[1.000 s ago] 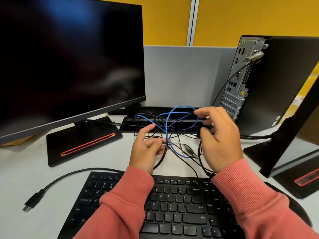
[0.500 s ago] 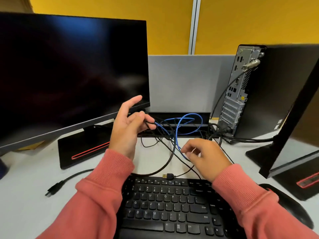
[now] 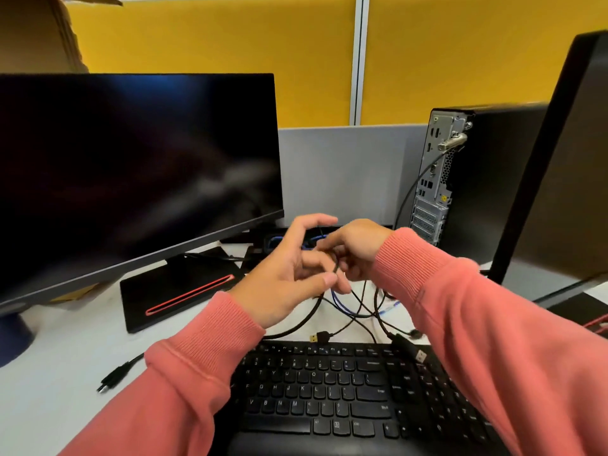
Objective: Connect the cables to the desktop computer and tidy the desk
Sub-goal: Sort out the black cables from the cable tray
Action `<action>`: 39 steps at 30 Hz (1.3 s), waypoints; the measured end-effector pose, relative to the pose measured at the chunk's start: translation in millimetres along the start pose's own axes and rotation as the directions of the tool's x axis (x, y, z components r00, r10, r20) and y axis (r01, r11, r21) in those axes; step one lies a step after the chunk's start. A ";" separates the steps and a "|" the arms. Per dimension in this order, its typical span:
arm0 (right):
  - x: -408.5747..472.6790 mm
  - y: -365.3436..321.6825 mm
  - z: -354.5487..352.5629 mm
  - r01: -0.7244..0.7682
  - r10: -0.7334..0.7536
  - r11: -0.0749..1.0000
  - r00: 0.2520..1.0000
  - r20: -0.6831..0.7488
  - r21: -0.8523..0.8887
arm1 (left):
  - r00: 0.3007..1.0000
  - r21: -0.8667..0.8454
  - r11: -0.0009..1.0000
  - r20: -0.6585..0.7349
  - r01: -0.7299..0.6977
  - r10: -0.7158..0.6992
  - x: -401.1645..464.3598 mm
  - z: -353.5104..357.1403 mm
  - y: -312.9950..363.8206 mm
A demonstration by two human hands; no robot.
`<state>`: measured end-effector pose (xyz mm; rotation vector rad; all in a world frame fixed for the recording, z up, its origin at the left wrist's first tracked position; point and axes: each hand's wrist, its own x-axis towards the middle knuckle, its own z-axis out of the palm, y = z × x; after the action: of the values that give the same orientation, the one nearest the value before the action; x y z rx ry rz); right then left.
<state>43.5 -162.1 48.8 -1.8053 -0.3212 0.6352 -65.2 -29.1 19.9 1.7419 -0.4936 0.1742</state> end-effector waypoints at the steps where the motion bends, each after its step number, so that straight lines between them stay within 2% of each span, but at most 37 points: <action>1: -0.5 -3.0 -3.1 0.053 -0.053 0.998 0.999 0.000 -0.028 | 0.998 -0.002 0.999 -0.044 0.046 -0.046 -0.8 -3.5 -0.5; 2: -0.9 -5.8 -6.7 0.136 -0.136 0.990 0.991 0.005 -0.048 | 0.986 -0.022 0.995 -0.137 0.096 -0.098 -0.4 -9.4 -1.6; 5: -7.6 -9.4 -18.0 0.413 -0.413 0.908 0.911 0.021 -0.074 | 0.884 -0.017 0.970 -0.408 0.241 -0.227 6.5 -28.1 -4.8; 7: -13.9 -8.8 -23.5 0.528 -0.526 0.847 0.849 0.047 -0.065 | 0.856 0.043 0.946 -0.439 0.322 -0.271 15.9 -34.0 -6.3; 8: -17.1 -8.7 -24.2 0.568 -0.564 0.821 0.823 0.073 -0.066 | 0.859 0.016 0.941 -0.415 0.338 -0.301 22.2 -34.3 -6.5; 11: -22.4 -3.0 -21.5 0.601 -0.573 0.789 0.795 0.199 -0.129 | 0.843 -0.193 0.902 -0.323 0.387 -0.431 45.6 -29.7 -2.9; 13: -26.8 5.6 -19.6 0.584 -0.516 0.785 0.801 0.305 -0.208 | 0.824 -0.180 0.882 -0.314 0.436 -0.471 57.2 -24.7 -1.7; 15: -32.2 14.7 -22.7 0.508 -0.395 0.813 0.840 0.372 -0.285 | 0.818 -0.145 0.882 -0.331 0.448 -0.470 60.9 -22.5 -4.5; 16: -34.4 18.2 -23.9 0.439 -0.343 0.856 0.878 0.334 -0.274 | 0.817 -0.129 0.888 -0.351 0.441 -0.457 59.8 -23.0 -6.6; 18: -29.2 28.7 -27.9 0.254 -0.249 0.961 0.967 0.063 -0.109 | 0.820 -0.064 0.909 -0.411 0.411 -0.399 54.3 -26.3 -10.6; 20: -17.0 44.1 -30.7 0.137 -0.117 0.989 0.958 -0.261 0.058 | 0.842 0.062 0.929 -0.448 0.365 -0.301 45.6 -31.5 -14.0; 21: -11.0 52.3 -30.1 0.085 -0.052 0.993 0.936 -0.349 0.081 | 0.856 0.116 0.933 -0.449 0.340 -0.256 40.4 -34.2 -14.6; 23: -2.0 69.8 -21.7 -0.034 0.056 0.997 0.926 -0.373 0.066 | 0.878 0.165 0.944 -0.438 0.287 -0.191 30.7 -37.8 -13.9; 25: 0.4 79.6 -9.8 -0.119 0.094 0.991 0.947 -0.306 -0.064 | 0.883 0.180 0.951 -0.444 0.252 -0.150 24.8 -39.9 -14.0; 26: 0.4 80.5 -5.2 -0.114 0.079 0.988 0.955 -0.286 -0.109 | 0.881 0.180 0.952 -0.451 0.246 -0.142 23.4 -40.3 -14.6; 28: 5.3 76.7 -1.7 -0.020 0.002 0.998 0.952 -0.307 -0.057 | 0.870 0.178 0.951 -0.472 0.253 -0.143 21.1 -42.8 -16.3; 30: 10.1 68.1 -4.2 0.096 -0.090 0.995 0.909 -0.407 -0.005 | 0.847 0.157 0.949 -0.507 0.273 -0.160 21.4 -47.2 -19.6; 32: 15.8 57.8 -10.5 0.185 -0.176 0.982 0.838 -0.516 -0.034 | 0.807 0.107 0.944 -0.555 0.312 -0.204 23.9 -52.1 -23.3; 34: 14.5 44.4 -16.5 0.212 -0.230 0.972 0.784 -0.577 -0.099 | 0.752 0.060 0.926 -0.604 0.372 -0.263 26.3 -55.9 -27.5; 36: 10.9 29.1 -24.4 0.234 -0.321 0.947 0.721 -0.614 -0.219 | 0.715 0.098 0.890 -0.637 0.445 -0.288 27.3 -57.6 -33.0; 39: 2.3 6.3 -31.7 0.245 -0.484 0.867 0.619 -0.619 -0.434 | 0.736 0.253 0.816 -0.618 0.520 -0.278 25.2 -54.9 -40.2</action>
<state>62.8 -188.1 49.1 -2.0497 -0.2509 -0.4706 -17.7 24.0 6.2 2.0504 0.4040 0.4823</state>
